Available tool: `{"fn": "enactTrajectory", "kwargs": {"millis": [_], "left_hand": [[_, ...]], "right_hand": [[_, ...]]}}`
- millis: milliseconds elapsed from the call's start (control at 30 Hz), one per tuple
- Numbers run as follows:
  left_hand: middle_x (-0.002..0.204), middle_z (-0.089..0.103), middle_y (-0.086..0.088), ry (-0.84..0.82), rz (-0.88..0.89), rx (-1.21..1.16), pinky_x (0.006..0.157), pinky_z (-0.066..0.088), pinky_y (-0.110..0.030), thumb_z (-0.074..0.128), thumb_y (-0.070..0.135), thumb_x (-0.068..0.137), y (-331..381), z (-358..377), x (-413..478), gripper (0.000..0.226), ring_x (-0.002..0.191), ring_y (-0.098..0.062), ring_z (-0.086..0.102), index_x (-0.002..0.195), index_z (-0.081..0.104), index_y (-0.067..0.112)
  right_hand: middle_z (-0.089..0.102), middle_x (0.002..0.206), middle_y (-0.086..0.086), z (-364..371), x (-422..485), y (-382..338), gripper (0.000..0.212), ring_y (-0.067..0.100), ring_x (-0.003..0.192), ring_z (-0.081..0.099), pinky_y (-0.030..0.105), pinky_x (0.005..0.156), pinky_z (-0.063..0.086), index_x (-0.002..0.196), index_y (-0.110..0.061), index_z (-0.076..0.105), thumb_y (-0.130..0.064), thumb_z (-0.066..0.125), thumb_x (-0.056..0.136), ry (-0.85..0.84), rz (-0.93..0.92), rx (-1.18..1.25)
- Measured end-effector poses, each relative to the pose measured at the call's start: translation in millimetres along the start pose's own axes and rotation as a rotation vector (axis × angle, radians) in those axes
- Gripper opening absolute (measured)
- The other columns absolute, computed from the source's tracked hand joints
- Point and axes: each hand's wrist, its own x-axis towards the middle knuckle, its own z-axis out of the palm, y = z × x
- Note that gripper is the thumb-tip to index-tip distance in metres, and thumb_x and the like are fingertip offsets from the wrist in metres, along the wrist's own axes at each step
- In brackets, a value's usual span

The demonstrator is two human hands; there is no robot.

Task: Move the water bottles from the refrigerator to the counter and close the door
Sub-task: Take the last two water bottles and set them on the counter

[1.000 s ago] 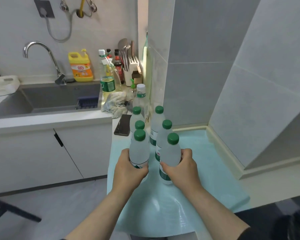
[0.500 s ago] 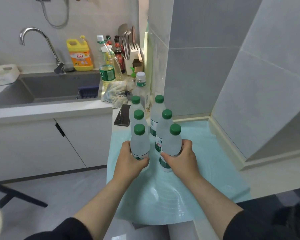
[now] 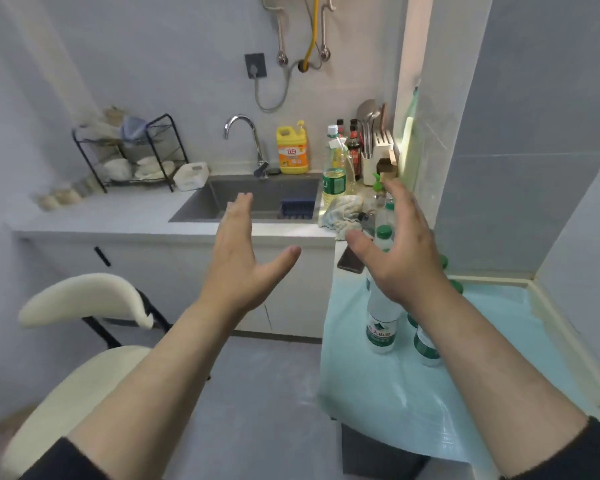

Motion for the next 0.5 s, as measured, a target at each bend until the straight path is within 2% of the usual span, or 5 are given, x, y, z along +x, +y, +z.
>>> {"fn": "enactTrajectory", "kwargs": {"millis": [67,133,267,367,500], "left_hand": [[0.159,0.017,0.008,0.113,0.037,0.064,0.117,0.011,-0.022,0.052,0.064,0.074,2,-52,-7,0.099,0.145,-0.007,0.012,0.154,0.015,0.020],[0.151,0.018,0.016,0.225,0.077,0.117,0.107,0.005,-0.004,0.051,0.064,0.074,6,-102,-17,0.097,0.139,0.002,0.011,0.154,0.016,0.021],[0.154,0.019,0.009,0.433,0.086,0.263,0.111,0.004,-0.010,0.052,0.063,0.076,14,-213,-56,0.096,0.143,-0.002,0.009,0.153,0.017,0.017],[0.157,0.020,0.002,0.570,0.095,0.413,0.114,0.003,-0.012,0.053,0.062,0.078,16,-294,-100,0.097,0.148,-0.014,0.011,0.153,0.018,0.012],[0.154,0.018,0.009,0.693,0.082,0.530,0.114,0.002,-0.011,0.053,0.065,0.078,22,-389,-166,0.096,0.144,0.003,0.002,0.153,0.015,0.017]], "right_hand": [[0.026,0.158,0.000,15,4,-40,0.084,0.017,0.143,0.023,0.034,0.112,0.024,0.149,-0.024,0.023,-0.055,0.056,0.079,-0.026,-0.076,0.038],[0.025,0.158,-0.001,30,5,-79,0.084,0.015,0.143,0.022,0.029,0.109,0.021,0.149,-0.024,0.023,-0.056,0.056,0.079,-0.050,-0.154,0.082],[0.027,0.157,0.000,68,-2,-176,0.087,0.016,0.143,0.023,0.040,0.113,0.026,0.148,-0.024,0.026,-0.063,0.050,0.075,-0.114,-0.320,0.206],[0.029,0.156,0.000,98,-19,-256,0.086,0.015,0.142,0.024,0.035,0.111,0.025,0.148,-0.025,0.026,-0.063,0.051,0.075,-0.168,-0.463,0.308],[0.034,0.153,0.003,128,-55,-357,0.083,0.018,0.140,0.029,0.035,0.110,0.026,0.147,-0.023,0.029,-0.062,0.052,0.077,-0.220,-0.612,0.432]]}}
